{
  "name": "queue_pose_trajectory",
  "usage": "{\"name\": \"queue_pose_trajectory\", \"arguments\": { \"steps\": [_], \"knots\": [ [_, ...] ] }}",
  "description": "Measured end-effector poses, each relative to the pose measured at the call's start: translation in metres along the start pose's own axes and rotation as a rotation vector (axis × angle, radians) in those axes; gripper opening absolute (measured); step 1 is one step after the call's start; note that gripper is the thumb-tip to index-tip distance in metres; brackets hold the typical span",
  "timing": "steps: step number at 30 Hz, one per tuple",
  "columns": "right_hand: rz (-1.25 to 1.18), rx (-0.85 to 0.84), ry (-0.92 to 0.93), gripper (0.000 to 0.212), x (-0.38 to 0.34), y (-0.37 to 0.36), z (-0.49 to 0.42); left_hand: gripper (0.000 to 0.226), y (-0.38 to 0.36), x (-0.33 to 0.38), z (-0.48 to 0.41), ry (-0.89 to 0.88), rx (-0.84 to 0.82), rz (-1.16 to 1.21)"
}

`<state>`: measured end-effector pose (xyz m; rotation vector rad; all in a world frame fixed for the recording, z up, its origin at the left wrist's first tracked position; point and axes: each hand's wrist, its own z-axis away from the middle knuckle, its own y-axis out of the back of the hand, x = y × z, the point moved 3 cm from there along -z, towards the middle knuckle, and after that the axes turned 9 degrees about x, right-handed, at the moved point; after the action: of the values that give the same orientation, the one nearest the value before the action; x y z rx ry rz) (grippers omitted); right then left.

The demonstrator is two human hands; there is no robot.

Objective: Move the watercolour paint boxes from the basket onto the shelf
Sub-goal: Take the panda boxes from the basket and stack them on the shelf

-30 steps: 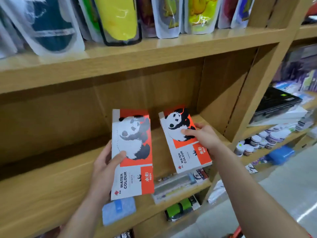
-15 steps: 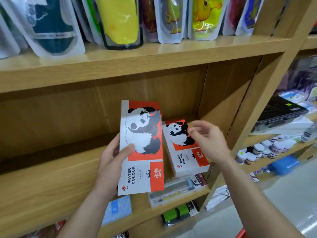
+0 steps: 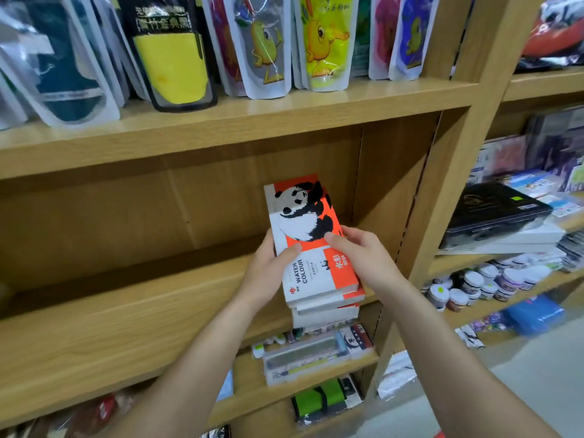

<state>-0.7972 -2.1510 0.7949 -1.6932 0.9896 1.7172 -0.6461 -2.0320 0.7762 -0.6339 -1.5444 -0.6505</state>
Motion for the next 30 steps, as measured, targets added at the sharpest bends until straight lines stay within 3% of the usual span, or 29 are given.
{"name": "queue_pose_trajectory", "arguments": {
  "steps": [5,7,11,15,17,22,26,30],
  "knots": [
    [0.125,-0.037,-0.149,0.042,0.016,0.006,-0.005,0.041,0.005,-0.015,-0.002,0.031,-0.121,-0.087],
    [0.099,0.021,-0.122,0.045,0.025,0.013,-0.001,0.043,0.018,-0.032,0.003,0.066,-0.067,-0.095],
    [-0.021,0.181,-0.042,0.027,0.071,0.024,0.035,0.064,0.042,-0.083,0.033,0.164,-0.001,-0.102],
    [-0.112,0.184,0.017,0.029,0.116,0.018,0.07,0.096,0.03,-0.092,0.051,0.121,-0.109,-0.16],
    [-0.14,0.145,0.062,0.042,0.126,0.016,0.079,0.106,0.02,-0.091,0.05,0.086,-0.148,-0.209],
    [-0.025,0.118,0.156,0.044,0.119,0.009,0.076,0.104,0.008,-0.088,0.043,0.037,-0.159,-0.339],
    [0.082,0.338,0.137,0.022,0.116,0.011,0.052,0.097,-0.013,-0.086,0.026,0.035,-0.155,-0.329],
    [0.179,0.529,0.101,0.036,0.111,0.023,0.012,0.092,-0.041,-0.075,-0.005,0.006,-0.153,-0.355]
  ]
}}
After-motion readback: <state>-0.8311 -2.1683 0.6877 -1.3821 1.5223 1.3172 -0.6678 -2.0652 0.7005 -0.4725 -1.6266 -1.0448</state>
